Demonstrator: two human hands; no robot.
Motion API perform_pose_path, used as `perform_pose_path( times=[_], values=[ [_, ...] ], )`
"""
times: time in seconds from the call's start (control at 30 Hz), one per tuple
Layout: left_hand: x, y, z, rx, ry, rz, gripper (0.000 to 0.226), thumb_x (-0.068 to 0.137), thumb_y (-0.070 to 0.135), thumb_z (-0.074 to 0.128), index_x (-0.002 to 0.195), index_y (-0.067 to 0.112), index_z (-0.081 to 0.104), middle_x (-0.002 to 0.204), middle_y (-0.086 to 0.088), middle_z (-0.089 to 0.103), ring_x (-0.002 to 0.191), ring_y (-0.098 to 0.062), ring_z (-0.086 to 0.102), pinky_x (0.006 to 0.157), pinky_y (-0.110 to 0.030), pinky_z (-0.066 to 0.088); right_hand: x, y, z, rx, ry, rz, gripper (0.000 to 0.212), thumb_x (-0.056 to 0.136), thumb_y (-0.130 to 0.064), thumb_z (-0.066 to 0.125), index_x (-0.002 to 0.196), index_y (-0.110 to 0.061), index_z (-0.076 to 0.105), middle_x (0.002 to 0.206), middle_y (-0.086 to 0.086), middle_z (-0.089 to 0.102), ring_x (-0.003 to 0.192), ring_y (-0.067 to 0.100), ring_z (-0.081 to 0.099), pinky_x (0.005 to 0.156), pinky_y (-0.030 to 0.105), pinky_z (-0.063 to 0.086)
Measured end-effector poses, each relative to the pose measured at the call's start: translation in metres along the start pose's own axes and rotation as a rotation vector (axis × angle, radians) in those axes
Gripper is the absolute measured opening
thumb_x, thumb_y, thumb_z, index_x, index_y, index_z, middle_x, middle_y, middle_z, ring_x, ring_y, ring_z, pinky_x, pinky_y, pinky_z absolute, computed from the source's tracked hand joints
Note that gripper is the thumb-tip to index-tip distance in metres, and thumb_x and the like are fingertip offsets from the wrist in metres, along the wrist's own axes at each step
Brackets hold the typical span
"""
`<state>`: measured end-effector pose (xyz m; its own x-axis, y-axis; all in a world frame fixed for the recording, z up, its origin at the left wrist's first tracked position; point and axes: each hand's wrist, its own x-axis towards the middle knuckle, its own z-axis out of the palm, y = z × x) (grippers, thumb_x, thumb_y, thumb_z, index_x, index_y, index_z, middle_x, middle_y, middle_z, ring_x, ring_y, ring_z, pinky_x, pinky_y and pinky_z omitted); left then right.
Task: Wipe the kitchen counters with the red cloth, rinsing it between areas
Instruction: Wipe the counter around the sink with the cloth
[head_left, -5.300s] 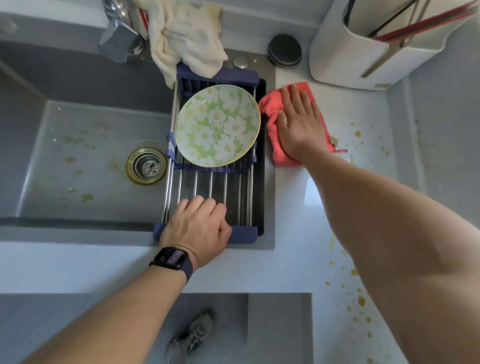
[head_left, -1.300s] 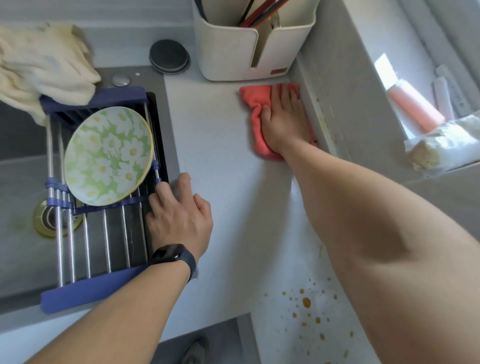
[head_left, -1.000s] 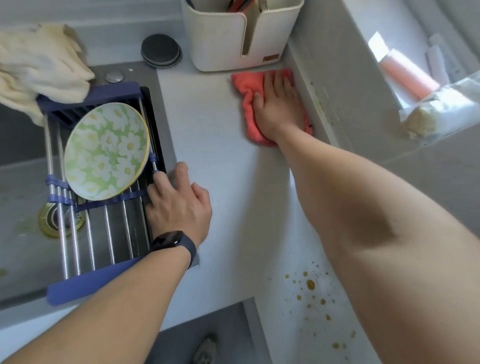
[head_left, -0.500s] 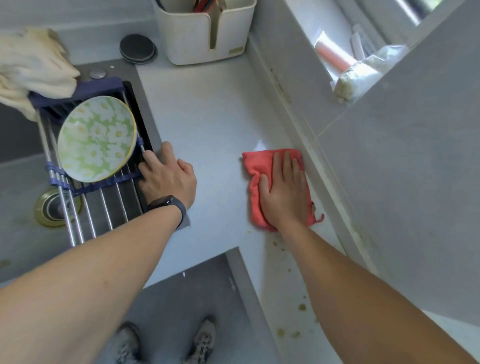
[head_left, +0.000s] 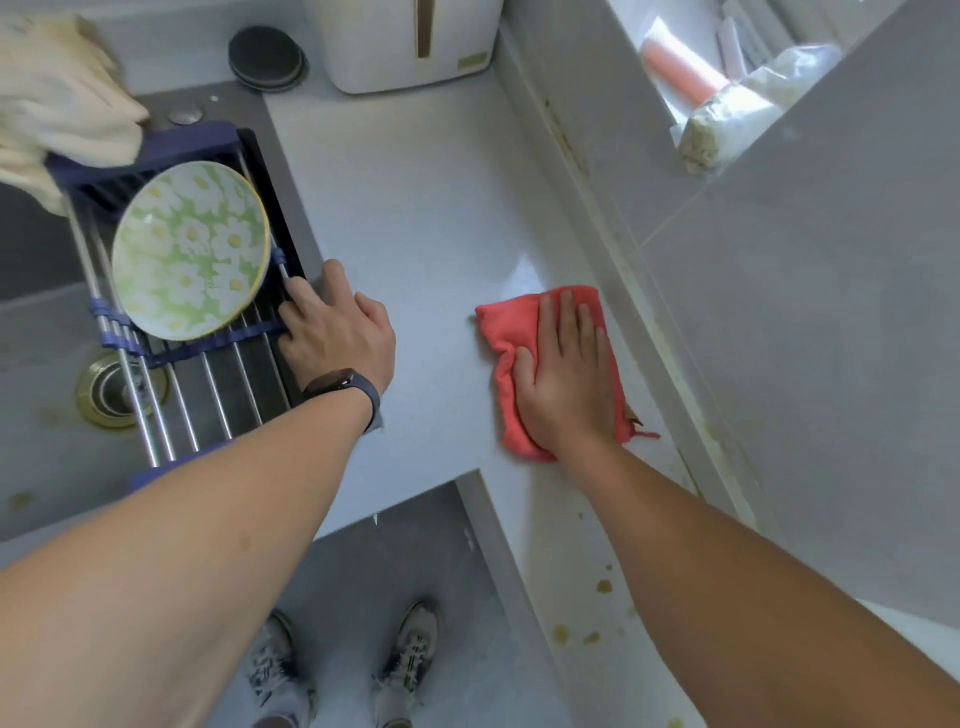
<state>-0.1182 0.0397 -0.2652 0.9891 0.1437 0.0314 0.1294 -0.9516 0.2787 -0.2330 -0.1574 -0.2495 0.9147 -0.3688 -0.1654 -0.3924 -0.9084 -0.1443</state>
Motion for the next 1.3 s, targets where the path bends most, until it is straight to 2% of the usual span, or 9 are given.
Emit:
perform_pose_path(
  times=[0.17,0.33,0.47,0.6,0.73,0.9,1.07,1.2,1.3],
  values=[
    [0.002,0.000,-0.001,0.029,-0.016,0.003,0.040,0.094,0.030,0.040,0.131,0.016,0.045,0.117,-0.019,0.048,0.094,-0.039,0.053,0.064,-0.046,0.045,0.069,-0.020,-0.009,0.016,0.003,-0.083,0.072,0.101,-0.044,0.025,0.164,-0.011,0.017,0.172,0.014,0.015,0.159,0.031,0.012,0.129,0.046,0.009],
    [0.003,-0.001,0.003,0.059,-0.004,0.009,0.042,0.094,0.030,0.042,0.133,0.016,0.046,0.116,-0.019,0.048,0.093,-0.038,0.053,0.063,-0.045,0.044,0.149,-0.046,-0.020,-0.003,0.008,-0.183,0.069,0.103,-0.044,0.024,0.165,-0.013,0.016,0.172,0.010,0.014,0.159,0.030,0.012,0.129,0.043,0.008],
    [0.007,0.000,0.003,0.073,0.006,0.016,0.043,0.094,0.031,0.041,0.134,0.016,0.047,0.115,-0.017,0.047,0.091,-0.037,0.053,0.061,-0.042,0.040,0.208,-0.075,-0.027,0.005,0.026,-0.178,0.068,0.105,-0.043,0.019,0.165,-0.012,0.012,0.173,0.010,0.012,0.159,0.029,0.009,0.129,0.043,0.006],
    [0.007,-0.003,0.006,0.092,-0.006,0.019,0.045,0.093,0.033,0.041,0.135,0.018,0.047,0.117,-0.017,0.048,0.093,-0.037,0.054,0.061,-0.042,0.037,0.222,-0.083,-0.022,-0.004,0.051,-0.170,0.069,0.105,-0.043,0.015,0.165,-0.010,0.011,0.172,0.012,0.012,0.159,0.030,0.009,0.129,0.044,0.005],
    [0.007,-0.003,0.005,0.061,-0.016,0.008,0.047,0.092,0.034,0.040,0.136,0.019,0.048,0.121,-0.017,0.048,0.097,-0.039,0.054,0.064,-0.045,0.043,0.192,-0.077,-0.020,-0.007,0.049,-0.189,0.070,0.105,-0.045,0.016,0.165,-0.009,0.014,0.172,0.011,0.014,0.159,0.030,0.011,0.129,0.044,0.007],
    [0.009,-0.003,0.003,0.028,-0.025,-0.008,0.049,0.092,0.035,0.037,0.138,0.020,0.047,0.127,-0.018,0.048,0.106,-0.039,0.054,0.069,-0.050,0.052,0.107,-0.075,-0.005,0.004,0.073,-0.189,0.069,0.105,-0.046,0.021,0.164,-0.011,0.022,0.171,0.012,0.019,0.158,0.031,0.016,0.129,0.045,0.010],
    [0.007,-0.002,0.002,0.026,-0.023,0.003,0.048,0.093,0.036,0.034,0.137,0.020,0.046,0.132,-0.018,0.047,0.109,-0.039,0.054,0.070,-0.050,0.050,0.018,-0.069,0.009,0.061,0.058,-0.169,0.067,0.107,-0.046,0.023,0.164,-0.012,0.019,0.172,0.011,0.014,0.159,0.028,0.011,0.129,0.045,0.007],
    [0.007,-0.002,-0.001,0.023,-0.028,-0.001,0.048,0.093,0.037,0.034,0.136,0.020,0.046,0.133,-0.018,0.047,0.111,-0.039,0.054,0.070,-0.051,0.051,-0.033,-0.033,0.014,0.047,0.061,-0.266,0.063,0.108,-0.045,0.028,0.163,-0.015,0.026,0.171,0.009,0.019,0.159,0.027,0.015,0.129,0.044,0.009],
    [0.005,-0.002,-0.003,0.021,-0.034,0.003,0.048,0.093,0.037,0.033,0.137,0.020,0.045,0.134,-0.018,0.047,0.111,-0.038,0.054,0.070,-0.052,0.052,-0.033,0.006,0.006,0.063,0.069,-0.182,0.061,0.109,-0.043,0.028,0.164,-0.018,0.025,0.171,0.007,0.020,0.159,0.027,0.014,0.130,0.043,0.007]
  ],
)
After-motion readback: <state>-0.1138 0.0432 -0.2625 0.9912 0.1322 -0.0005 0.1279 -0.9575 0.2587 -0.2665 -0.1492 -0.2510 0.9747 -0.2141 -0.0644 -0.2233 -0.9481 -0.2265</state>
